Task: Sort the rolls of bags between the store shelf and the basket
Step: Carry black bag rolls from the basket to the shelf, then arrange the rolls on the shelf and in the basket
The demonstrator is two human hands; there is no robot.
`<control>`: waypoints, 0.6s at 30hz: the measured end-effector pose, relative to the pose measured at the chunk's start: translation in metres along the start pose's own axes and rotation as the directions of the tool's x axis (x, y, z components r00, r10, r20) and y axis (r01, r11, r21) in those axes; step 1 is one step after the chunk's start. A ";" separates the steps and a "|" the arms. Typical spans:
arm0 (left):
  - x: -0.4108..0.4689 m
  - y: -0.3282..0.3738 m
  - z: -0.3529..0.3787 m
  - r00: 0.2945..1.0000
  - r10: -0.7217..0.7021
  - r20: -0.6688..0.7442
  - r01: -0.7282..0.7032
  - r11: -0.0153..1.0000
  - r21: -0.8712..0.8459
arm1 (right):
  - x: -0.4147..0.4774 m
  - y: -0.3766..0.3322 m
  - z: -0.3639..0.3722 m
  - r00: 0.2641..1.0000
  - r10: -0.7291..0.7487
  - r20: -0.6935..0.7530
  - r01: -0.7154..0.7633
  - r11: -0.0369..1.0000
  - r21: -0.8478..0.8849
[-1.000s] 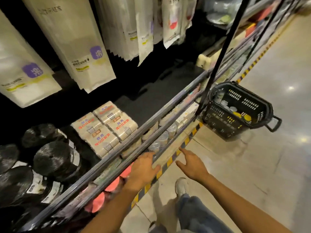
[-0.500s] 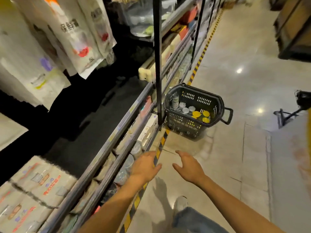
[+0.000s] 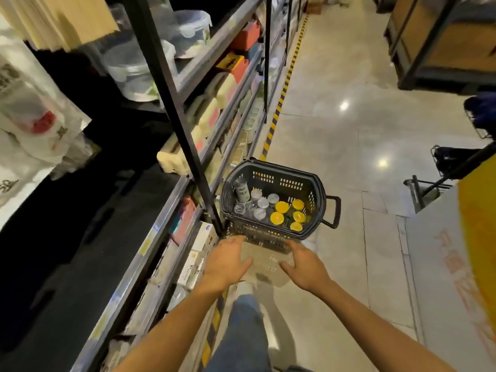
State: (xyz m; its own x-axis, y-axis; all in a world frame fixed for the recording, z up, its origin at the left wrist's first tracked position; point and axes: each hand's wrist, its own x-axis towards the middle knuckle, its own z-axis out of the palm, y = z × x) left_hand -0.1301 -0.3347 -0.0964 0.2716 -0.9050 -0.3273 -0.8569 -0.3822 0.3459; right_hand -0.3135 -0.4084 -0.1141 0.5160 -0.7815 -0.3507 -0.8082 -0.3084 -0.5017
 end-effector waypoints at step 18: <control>0.282 0.001 -0.061 0.992 -0.044 0.122 0.054 0.995 -0.083 | 0.253 0.015 -0.095 0.978 0.206 0.039 -0.207 0.977 0.053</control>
State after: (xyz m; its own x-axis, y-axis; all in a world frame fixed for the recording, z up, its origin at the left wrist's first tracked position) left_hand -0.0280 -0.6014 -0.1345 0.2535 -0.8581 -0.4465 -0.8016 -0.4448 0.3996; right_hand -0.2217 -0.6624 -0.1352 0.3496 -0.8063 -0.4772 -0.8815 -0.1105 -0.4590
